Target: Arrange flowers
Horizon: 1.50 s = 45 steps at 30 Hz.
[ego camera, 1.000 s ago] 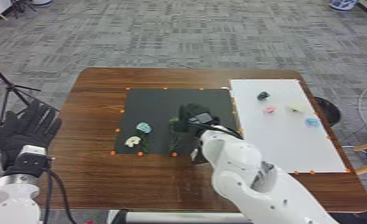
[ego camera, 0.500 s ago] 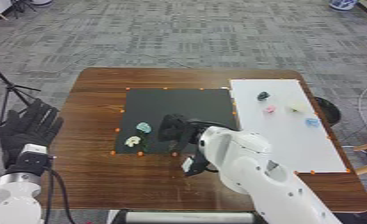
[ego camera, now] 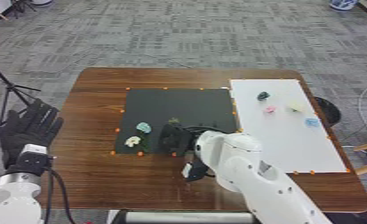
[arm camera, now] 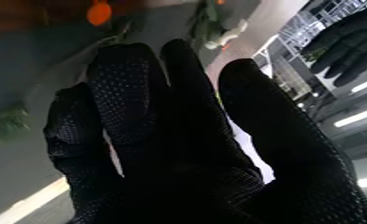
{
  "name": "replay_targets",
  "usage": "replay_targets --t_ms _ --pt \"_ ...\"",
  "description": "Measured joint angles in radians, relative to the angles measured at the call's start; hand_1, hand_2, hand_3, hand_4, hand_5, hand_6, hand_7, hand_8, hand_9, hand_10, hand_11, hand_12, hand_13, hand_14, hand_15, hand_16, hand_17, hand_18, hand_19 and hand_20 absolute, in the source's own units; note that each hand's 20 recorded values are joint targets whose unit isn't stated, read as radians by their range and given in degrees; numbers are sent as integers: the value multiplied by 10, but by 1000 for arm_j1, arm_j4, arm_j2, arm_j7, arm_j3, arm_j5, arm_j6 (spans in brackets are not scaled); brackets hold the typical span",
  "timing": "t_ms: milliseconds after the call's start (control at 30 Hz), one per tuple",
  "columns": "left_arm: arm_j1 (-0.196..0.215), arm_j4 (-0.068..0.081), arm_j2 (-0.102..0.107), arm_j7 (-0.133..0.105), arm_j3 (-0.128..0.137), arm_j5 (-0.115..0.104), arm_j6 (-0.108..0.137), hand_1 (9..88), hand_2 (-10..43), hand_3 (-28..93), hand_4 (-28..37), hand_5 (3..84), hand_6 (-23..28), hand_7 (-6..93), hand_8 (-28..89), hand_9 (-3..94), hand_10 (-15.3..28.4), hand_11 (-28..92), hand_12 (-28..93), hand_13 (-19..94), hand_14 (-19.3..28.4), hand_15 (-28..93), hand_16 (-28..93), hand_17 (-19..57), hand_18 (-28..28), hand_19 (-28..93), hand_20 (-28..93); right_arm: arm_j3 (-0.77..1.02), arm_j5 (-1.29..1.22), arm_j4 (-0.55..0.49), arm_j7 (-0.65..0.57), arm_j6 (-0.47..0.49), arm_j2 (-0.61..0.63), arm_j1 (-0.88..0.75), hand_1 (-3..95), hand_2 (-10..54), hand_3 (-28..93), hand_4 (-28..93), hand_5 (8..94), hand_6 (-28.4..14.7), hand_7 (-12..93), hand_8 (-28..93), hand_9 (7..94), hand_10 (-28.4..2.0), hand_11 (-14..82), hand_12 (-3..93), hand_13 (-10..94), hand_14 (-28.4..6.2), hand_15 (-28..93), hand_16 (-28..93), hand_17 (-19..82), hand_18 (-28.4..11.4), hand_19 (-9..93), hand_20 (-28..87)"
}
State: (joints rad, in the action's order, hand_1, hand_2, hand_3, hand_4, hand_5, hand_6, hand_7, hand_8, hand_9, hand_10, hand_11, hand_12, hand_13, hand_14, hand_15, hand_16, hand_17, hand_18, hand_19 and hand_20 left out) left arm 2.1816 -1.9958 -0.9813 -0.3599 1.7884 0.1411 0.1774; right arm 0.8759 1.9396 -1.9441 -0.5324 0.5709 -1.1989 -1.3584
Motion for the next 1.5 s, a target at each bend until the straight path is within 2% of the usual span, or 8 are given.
replay_targets --t_ms 567,700,800,967,1033,1300,1433,1500 --pt "9 -1 5 -10 -1 -8 1 234 186 674 -283 385 67 104 -88 290 126 164 89 198 109 184 -37 -58 105 226 109 -9 29 -25 -55 49 -1 0 282 190 771 -144 631 -79 87 -91 590 -187 131 128 643 -165 710 274 356 -279 880 414" --pt "9 -1 5 -10 -1 -8 1 234 186 674 -283 385 67 104 -87 290 126 163 89 198 110 184 -37 -58 105 225 109 -12 47 -29 -54 49 4 2 284 179 774 -142 640 -69 99 -90 596 -180 133 130 642 -161 708 274 355 -278 881 412" --pt "8 0 5 -9 -1 -8 1 234 186 674 -283 385 66 104 -87 290 126 163 89 198 110 185 -37 -58 105 225 109 -12 63 -33 -23 18 14 -1 285 165 777 -144 649 -59 111 -92 601 -172 137 131 641 -160 707 275 353 -275 879 412" --pt "7 0 1 -4 0 -6 1 234 186 674 -283 385 66 104 -87 290 125 163 89 197 111 185 -37 -58 105 224 109 -8 76 -39 103 -156 36 -21 287 142 784 -150 656 -53 124 -96 611 -168 144 134 639 -158 706 276 351 -273 876 413" --pt "7 0 0 -4 0 -6 1 234 186 675 -283 385 66 105 -87 290 125 164 89 197 111 185 -37 -58 105 224 109 -1 75 -49 116 -173 39 -27 288 139 784 -151 661 -52 131 -96 615 -172 148 138 638 -157 707 277 351 -272 875 414" --pt "9 0 0 -6 0 -6 1 234 186 675 -283 385 66 105 -88 290 125 163 89 197 112 186 -37 -58 105 224 109 30 73 -93 24 -158 44 -34 276 147 767 -158 648 -55 130 -101 590 -200 147 152 620 -162 716 281 345 -274 874 415" --pt "11 0 2 -8 -1 -6 1 234 185 675 -283 385 66 105 -88 290 125 163 89 198 112 185 -38 -58 105 224 109 54 87 -110 -39 -159 60 -34 282 109 765 -158 630 -66 123 -98 590 -201 148 154 620 -162 718 278 346 -274 875 410" --pt "10 0 2 -10 -2 -6 0 234 185 676 -283 385 65 105 -88 291 124 162 88 201 108 184 -38 -57 105 222 108 70 124 -116 -46 -197 77 -35 288 84 765 -161 620 -70 119 -97 584 -200 147 154 620 -162 718 277 346 -275 877 409"
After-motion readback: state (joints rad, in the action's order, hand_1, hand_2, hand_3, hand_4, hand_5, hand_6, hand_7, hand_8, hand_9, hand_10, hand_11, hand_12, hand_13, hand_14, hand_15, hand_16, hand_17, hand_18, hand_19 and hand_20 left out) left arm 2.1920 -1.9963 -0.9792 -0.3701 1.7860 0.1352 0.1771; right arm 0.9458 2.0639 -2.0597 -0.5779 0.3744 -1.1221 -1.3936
